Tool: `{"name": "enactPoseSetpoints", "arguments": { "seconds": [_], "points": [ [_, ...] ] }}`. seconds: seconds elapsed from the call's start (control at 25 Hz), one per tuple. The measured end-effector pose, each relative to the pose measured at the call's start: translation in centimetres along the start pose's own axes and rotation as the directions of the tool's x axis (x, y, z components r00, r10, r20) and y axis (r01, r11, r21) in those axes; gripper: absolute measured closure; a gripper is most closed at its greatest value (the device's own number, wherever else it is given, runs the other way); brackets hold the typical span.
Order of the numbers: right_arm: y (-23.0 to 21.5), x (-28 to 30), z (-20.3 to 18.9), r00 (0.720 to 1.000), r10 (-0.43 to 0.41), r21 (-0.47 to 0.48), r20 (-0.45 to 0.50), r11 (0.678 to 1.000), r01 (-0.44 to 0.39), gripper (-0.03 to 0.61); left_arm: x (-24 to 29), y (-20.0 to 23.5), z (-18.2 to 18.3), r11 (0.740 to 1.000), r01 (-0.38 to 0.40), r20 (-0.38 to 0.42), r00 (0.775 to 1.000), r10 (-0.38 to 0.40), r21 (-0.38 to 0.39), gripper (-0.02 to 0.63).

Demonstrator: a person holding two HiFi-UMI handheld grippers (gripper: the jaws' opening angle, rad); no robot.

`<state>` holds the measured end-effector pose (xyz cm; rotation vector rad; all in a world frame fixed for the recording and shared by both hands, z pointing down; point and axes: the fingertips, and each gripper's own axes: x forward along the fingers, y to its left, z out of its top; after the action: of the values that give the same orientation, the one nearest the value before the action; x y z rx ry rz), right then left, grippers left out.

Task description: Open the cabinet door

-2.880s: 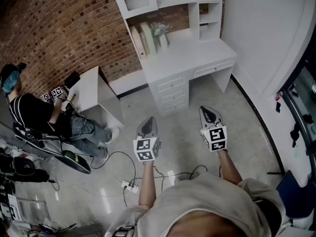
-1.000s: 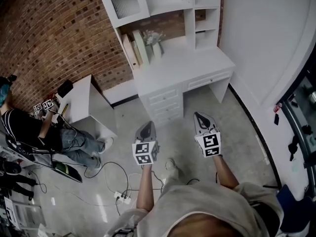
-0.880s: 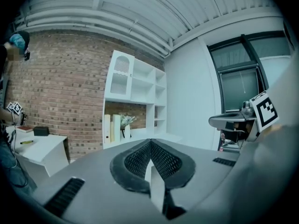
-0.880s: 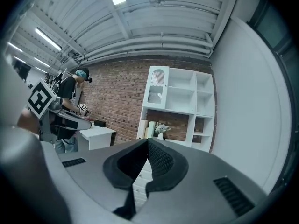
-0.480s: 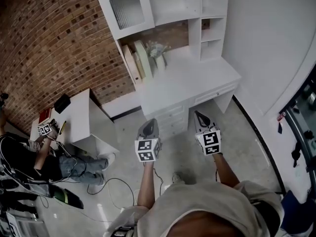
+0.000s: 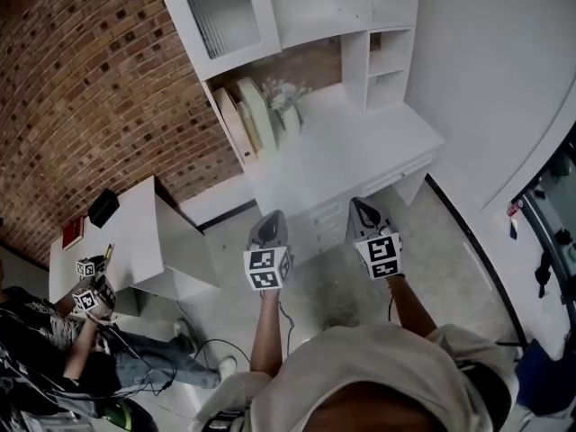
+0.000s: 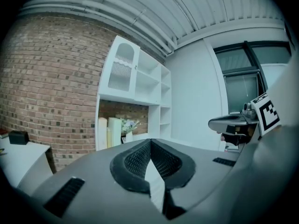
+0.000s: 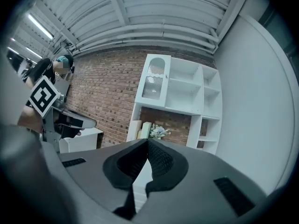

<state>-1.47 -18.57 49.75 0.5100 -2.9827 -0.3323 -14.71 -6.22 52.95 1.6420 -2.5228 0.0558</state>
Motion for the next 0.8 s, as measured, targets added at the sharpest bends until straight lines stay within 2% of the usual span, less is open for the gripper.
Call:
{"name": "enactPoseSetpoints", "arguments": {
  "seconds": [0.48, 0.8],
  "points": [
    [-0.7, 5.6, -2.0, 0.999, 0.006, 0.008, -0.034, 1.0, -0.005, 0.566, 5.0, 2.6, -0.9, 1.0, 0.018, -0.024, 1.0, -0.018, -0.006, 0.588],
    [-2.0, 11.3, -2.2, 0.999, 0.019, 0.017, -0.03, 1.0, -0.019, 0.566, 9.4, 5.6, -0.4, 1.0, 0.008, -0.034, 0.999, -0.008, 0.001, 0.588]
  ]
}}
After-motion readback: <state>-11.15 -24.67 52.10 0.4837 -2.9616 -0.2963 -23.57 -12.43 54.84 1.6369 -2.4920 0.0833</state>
